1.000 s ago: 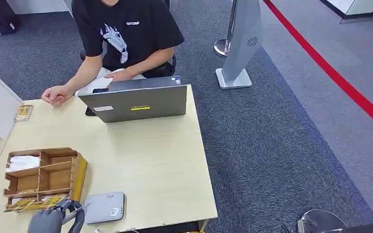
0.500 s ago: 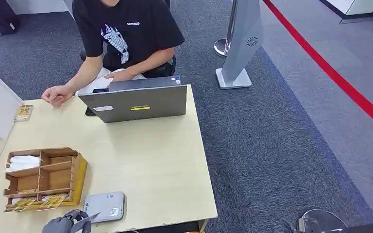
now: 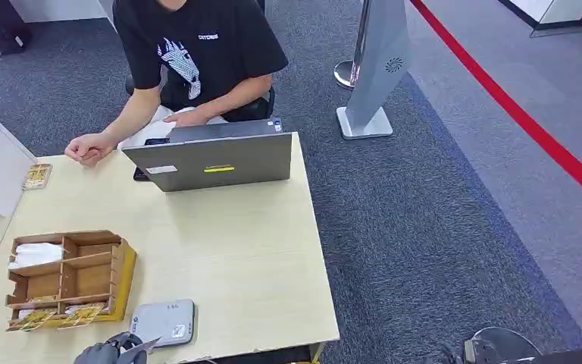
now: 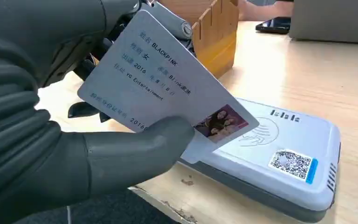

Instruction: Pass the card to the sensor for recognition and then transmit it.

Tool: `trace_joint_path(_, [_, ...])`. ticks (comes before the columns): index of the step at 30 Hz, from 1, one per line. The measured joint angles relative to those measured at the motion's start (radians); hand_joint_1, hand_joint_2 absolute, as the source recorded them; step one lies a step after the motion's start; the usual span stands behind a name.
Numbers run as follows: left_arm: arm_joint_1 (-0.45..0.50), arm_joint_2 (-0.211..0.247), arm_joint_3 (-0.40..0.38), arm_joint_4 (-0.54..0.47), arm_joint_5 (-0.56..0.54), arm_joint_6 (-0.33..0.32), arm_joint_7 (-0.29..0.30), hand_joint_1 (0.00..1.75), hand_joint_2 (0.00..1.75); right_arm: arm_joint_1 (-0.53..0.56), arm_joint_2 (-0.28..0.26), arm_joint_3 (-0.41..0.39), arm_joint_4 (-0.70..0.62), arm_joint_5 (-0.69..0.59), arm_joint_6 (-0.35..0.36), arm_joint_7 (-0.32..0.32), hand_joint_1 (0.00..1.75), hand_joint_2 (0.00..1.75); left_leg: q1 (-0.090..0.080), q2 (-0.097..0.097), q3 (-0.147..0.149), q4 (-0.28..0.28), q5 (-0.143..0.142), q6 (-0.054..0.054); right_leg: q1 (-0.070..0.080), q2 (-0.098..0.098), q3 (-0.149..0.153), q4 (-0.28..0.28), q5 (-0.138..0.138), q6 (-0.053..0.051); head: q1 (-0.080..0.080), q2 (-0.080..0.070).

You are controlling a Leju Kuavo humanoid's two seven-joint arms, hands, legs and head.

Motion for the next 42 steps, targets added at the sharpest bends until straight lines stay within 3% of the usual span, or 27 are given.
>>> trace_joint_path(5, [-0.030,0.013,0.000,-0.017,0.042,0.076,-0.039,1.75,1.75,0.000,0.000,0.002,0.007,0.000,0.003,-0.007,0.00,1.75,0.000,0.000,0.000,0.000,0.000,0.000,0.000,0.000,0.000,0.000,0.000,0.000,0.000,0.000])
trace_joint_path(9, [-0.086,0.043,-0.002,-0.108,0.058,0.093,-0.036,1.75,1.75,0.003,0.000,0.014,0.019,-0.007,-0.025,-0.021,0.00,1.75,0.000,0.000,0.001,0.000,0.001,0.000,0.000,0.000,0.000,0.001,0.000,0.000,0.000,0.000])
trace_joint_path(11, [-0.104,0.059,-0.002,-0.160,0.057,0.098,-0.039,1.75,1.75,0.030,0.003,0.060,0.008,-0.069,-0.096,-0.023,0.00,1.75,0.000,0.000,0.001,0.000,0.001,0.000,0.000,0.000,0.000,0.001,0.000,0.000,0.000,0.000])
trace_joint_path(14, [-0.145,0.083,-0.002,-0.229,0.035,0.121,-0.052,1.75,1.75,0.078,0.003,0.142,-0.006,-0.095,-0.121,-0.008,0.00,1.75,0.001,0.000,0.000,0.000,0.001,0.000,0.001,-0.001,-0.001,0.001,0.000,0.000,0.000,0.000])
trace_joint_path(18, [-0.293,0.132,-0.002,-0.266,-0.033,0.086,0.006,1.75,1.75,0.071,0.003,0.180,0.000,-0.038,-0.097,-0.004,0.00,1.75,0.001,-0.001,0.000,0.000,0.003,-0.002,0.001,-0.001,-0.001,0.002,0.001,-0.001,0.000,0.000])
trace_joint_path(21, [-0.418,0.174,-0.001,-0.243,-0.090,0.035,0.081,1.75,1.75,0.022,0.002,0.160,0.039,0.078,-0.017,-0.009,0.00,1.75,0.001,0.000,-0.001,0.000,0.005,-0.002,0.001,-0.001,-0.001,0.002,0.005,-0.002,-0.001,0.000])
trace_joint_path(25, [-0.549,0.220,0.007,-0.139,-0.152,-0.004,0.156,1.75,1.75,-0.013,-0.006,0.121,0.104,0.162,0.020,-0.033,0.00,1.75,0.001,-0.002,-0.002,0.000,0.008,-0.002,0.000,-0.003,-0.001,0.002,0.006,-0.002,-0.002,0.000])
trace_joint_path(30, [-0.637,0.259,0.008,-0.031,-0.188,-0.030,0.199,1.75,1.75,-0.034,-0.008,0.080,0.145,0.226,0.053,-0.053,0.00,1.75,0.001,-0.002,-0.002,0.000,0.008,-0.002,0.001,-0.003,-0.001,0.003,0.006,-0.003,-0.001,0.000])
trace_joint_path(37, [-0.703,0.279,0.014,0.035,-0.195,-0.034,0.217,1.75,1.75,-0.046,-0.011,0.047,0.181,0.233,0.072,-0.057,0.00,1.75,0.001,-0.002,-0.003,0.000,0.008,-0.002,0.001,-0.003,-0.002,0.003,0.006,-0.003,-0.001,0.000])
trace_joint_path(38, [-0.707,0.280,0.015,0.039,-0.195,-0.034,0.217,1.08,1.75,-0.047,-0.011,0.045,0.183,0.234,0.073,-0.057,0.00,1.75,0.001,-0.002,-0.003,0.000,0.008,-0.002,0.001,-0.003,-0.002,0.003,0.006,-0.003,-0.002,0.000])
trace_joint_path(39, [-0.711,0.280,0.016,0.043,-0.194,-0.034,0.220,0.00,1.75,-0.048,-0.011,0.042,0.186,0.234,0.074,-0.058,0.00,1.75,0.001,-0.002,-0.003,0.000,0.008,-0.002,0.001,-0.003,-0.002,0.003,0.006,-0.003,-0.002,0.000])
trace_joint_path(42, [-0.715,0.281,0.022,0.047,-0.189,-0.035,0.223,0.00,1.75,-0.049,-0.011,0.040,0.191,0.235,0.077,-0.059,0.00,1.75,0.001,-0.002,-0.003,0.000,0.008,-0.002,0.001,-0.003,-0.002,0.003,0.006,-0.003,-0.001,0.000])
